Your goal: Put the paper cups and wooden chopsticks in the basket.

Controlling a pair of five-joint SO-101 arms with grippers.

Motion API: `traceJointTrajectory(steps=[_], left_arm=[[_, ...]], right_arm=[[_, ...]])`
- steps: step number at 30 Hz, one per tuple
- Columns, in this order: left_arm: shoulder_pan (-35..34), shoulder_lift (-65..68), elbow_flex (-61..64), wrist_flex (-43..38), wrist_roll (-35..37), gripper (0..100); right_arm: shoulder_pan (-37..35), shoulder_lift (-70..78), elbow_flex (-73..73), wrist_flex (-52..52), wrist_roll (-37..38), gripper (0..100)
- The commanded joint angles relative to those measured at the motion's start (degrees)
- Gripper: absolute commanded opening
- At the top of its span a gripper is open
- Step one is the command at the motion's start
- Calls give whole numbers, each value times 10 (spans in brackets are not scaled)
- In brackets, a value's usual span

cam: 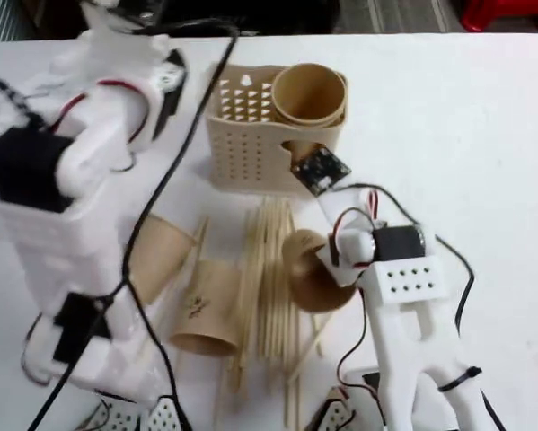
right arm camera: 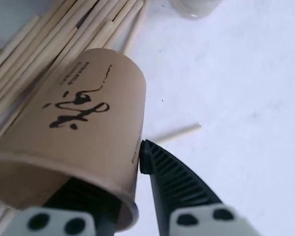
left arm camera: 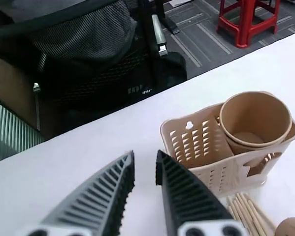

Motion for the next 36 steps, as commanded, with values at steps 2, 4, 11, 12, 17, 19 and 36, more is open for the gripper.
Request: traceJointTrajectory(steps=[2,4,11,12,17,19,36], left_arm=[[-21,-124,119,-3,-5,90],[-30,-166,176,-6,-5,92],[-104,-290,432,-96,-5,92],[-115,-308,476,-119,-5,92],[-146,-418,708,-249,-6,94],[-153,-473,791,-297,-6,94],[-243,-619,1253,-575,64,95]], right_arm=[[-5,-14,-104,70,0,19],[-5,-14,-141,98,1,19],[-5,-13,-291,192,1,19],[-5,-13,-316,204,1,19],[-4,-10,-410,222,0,19],[-2,-9,-434,221,-1,19],[-2,20,-590,122,-87,21]])
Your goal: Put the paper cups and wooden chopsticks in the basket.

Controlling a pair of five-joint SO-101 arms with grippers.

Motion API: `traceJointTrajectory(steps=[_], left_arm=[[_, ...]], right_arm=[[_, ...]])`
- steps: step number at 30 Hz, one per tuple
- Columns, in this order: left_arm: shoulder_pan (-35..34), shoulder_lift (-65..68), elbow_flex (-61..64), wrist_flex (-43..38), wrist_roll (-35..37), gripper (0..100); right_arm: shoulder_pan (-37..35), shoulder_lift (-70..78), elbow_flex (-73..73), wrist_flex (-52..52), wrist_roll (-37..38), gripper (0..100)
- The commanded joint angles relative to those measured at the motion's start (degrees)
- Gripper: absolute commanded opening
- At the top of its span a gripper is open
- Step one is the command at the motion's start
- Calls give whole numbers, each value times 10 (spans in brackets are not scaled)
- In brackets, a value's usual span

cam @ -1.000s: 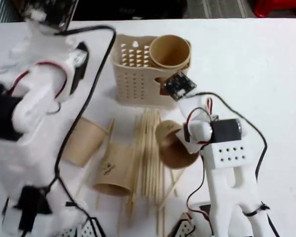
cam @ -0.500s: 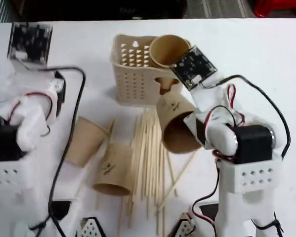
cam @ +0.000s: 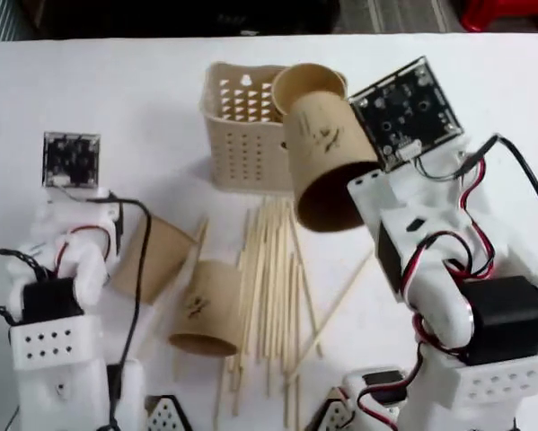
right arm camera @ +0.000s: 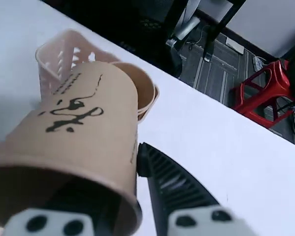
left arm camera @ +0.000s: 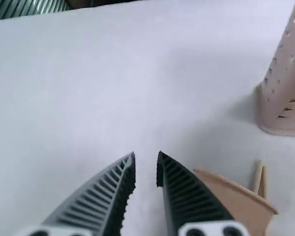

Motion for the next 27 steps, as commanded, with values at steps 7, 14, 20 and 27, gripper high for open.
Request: traceJointTrajectory(steps=[7,14,20,27], left_arm=[[-58,-15,89,-105,67,95],[-87,-15,132,-152,67,95],[-90,-15,134,-153,67,95],[-90,-15,135,-153,66,95]], right_arm=[[3,130,-24,-103,-33,21],[3,196,-24,-168,-88,21],[4,223,-25,-168,-105,21],[13,255,-25,-182,-109,22]])
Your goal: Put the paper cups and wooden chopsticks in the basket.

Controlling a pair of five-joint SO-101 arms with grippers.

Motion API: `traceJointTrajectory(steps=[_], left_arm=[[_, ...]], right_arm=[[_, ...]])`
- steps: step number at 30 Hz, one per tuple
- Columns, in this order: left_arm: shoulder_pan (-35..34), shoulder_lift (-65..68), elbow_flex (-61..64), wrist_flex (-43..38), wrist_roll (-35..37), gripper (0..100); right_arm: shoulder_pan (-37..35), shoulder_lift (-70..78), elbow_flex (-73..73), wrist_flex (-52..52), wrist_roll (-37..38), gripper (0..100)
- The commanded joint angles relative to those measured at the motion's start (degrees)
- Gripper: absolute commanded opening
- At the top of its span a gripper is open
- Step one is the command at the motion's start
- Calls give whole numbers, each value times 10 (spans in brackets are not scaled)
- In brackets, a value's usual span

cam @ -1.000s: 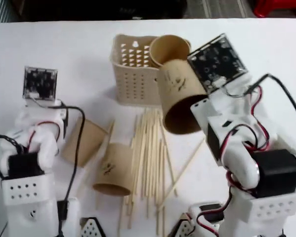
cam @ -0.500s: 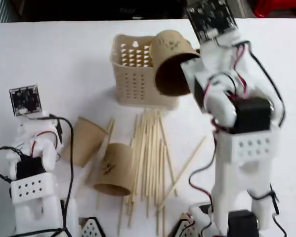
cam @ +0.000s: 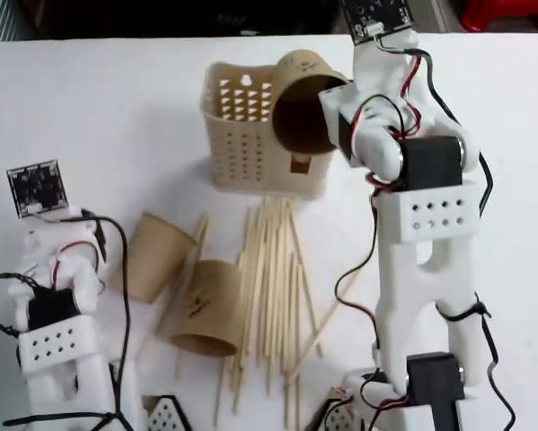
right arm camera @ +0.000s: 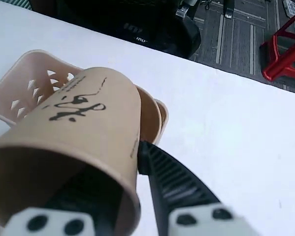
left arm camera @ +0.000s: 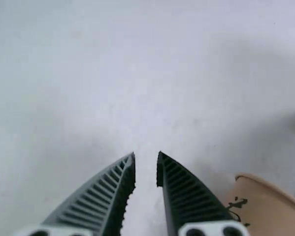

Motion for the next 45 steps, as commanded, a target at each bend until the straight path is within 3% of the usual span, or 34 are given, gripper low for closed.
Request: traceJointTrajectory(steps=[1,4,12,18,26,32,36,45], left_arm=[[-2,-15,-2,-12,5,95],[-2,-15,-2,-12,4,95],[-2,-15,-2,-12,4,95],[-2,-15,-1,-12,4,95],[-2,-15,-1,-12,4,95],[-3,-15,-1,-12,4,95],[-3,-14,-1,-12,3,95],[-3,-12,-1,-12,3,95]], right_arm=[[10,8,-19,-20,-5,22],[10,27,-19,-27,-5,33],[10,36,-19,-72,-48,257],[10,36,-18,-104,-49,260],[-9,-23,-24,18,-25,246],[-102,-47,-23,157,82,211],[-170,-49,-23,245,105,210],[-275,-126,149,249,130,211]])
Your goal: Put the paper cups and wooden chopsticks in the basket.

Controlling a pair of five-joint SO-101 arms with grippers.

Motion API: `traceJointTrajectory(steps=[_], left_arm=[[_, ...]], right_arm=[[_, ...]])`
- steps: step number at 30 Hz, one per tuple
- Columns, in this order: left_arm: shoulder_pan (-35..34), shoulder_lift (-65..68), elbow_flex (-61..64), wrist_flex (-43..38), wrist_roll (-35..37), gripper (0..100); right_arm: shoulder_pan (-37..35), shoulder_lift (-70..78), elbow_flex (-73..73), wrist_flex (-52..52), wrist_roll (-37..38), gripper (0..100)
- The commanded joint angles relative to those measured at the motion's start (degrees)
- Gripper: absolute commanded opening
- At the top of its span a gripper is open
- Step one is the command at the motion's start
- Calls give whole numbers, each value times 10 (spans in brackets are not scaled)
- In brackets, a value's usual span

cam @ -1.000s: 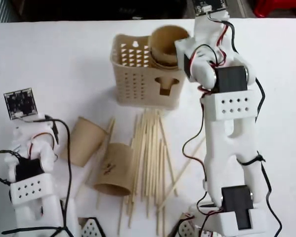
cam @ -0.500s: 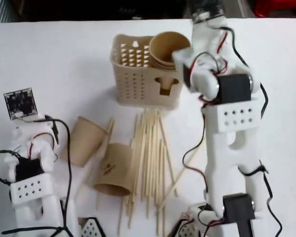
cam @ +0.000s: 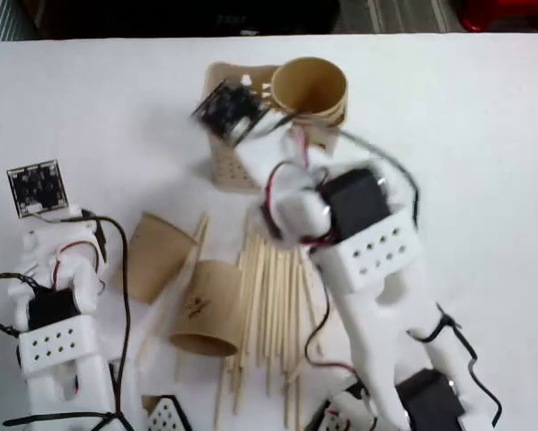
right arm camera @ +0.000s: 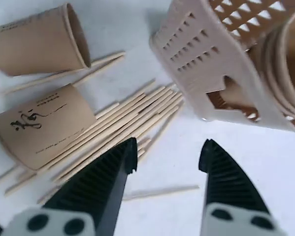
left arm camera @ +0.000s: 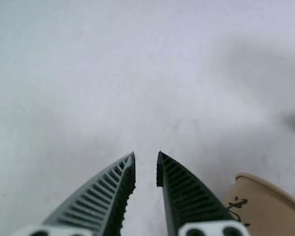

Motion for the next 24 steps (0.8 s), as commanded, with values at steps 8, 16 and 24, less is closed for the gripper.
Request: traceJointTrajectory(steps=[8,16,24], left_arm=[[-3,-11,-1,-12,3,95],[-3,-11,-1,-12,3,95],[-3,-11,-1,-12,3,95]], right_arm=[[-185,-207,273,-51,17,212],[-279,-305,496,-207,-10,212],[-333,-324,579,-281,-16,212]])
